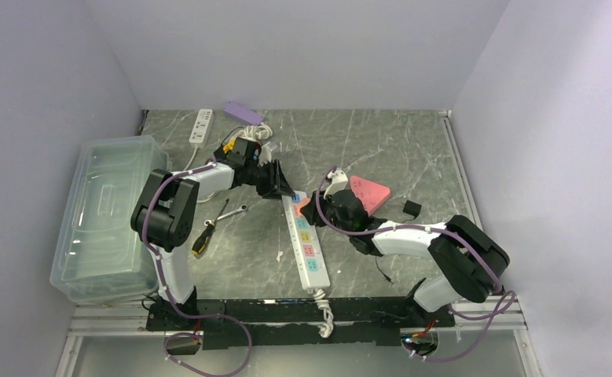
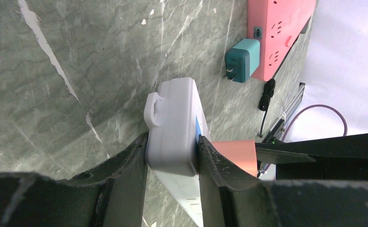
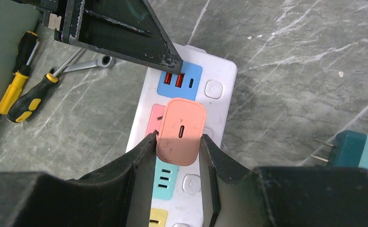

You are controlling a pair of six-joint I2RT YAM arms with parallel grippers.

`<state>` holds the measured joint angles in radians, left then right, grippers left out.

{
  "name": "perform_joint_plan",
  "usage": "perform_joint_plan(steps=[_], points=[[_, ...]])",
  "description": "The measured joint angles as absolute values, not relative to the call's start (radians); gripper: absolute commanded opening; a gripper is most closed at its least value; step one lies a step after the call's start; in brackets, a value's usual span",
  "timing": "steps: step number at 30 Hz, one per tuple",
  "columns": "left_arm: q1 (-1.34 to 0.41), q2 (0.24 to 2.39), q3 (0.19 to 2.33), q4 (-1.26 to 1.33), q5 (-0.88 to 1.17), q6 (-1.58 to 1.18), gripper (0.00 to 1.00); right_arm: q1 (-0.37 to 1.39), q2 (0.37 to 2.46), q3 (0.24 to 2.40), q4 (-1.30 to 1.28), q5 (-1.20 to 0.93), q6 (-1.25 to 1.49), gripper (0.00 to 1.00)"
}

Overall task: Pull the plug off the socket
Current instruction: Remove the plug from the socket.

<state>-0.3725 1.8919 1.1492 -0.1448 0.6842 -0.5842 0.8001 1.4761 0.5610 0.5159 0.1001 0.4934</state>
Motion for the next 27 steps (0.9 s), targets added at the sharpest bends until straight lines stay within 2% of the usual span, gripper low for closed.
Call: perform_joint_plan(steps=[12, 19, 27], points=[[-0.374, 1.892, 1.149, -0.147, 0.675, -0.587, 0.0, 0.794, 1.48, 0.562, 0.516, 0.107, 0.517, 0.0], [-0.385, 1.889, 1.148, -0.12, 0.664, -0.587, 0.0, 0.7, 1.48, 0.521, 0.566, -0.036, 0.622, 0.0], [-0.388, 1.888, 1.148, -0.118, 0.662, -0.588, 0.0, 0.691, 1.477, 0.512, 0.579, -0.052, 0.633, 0.0]])
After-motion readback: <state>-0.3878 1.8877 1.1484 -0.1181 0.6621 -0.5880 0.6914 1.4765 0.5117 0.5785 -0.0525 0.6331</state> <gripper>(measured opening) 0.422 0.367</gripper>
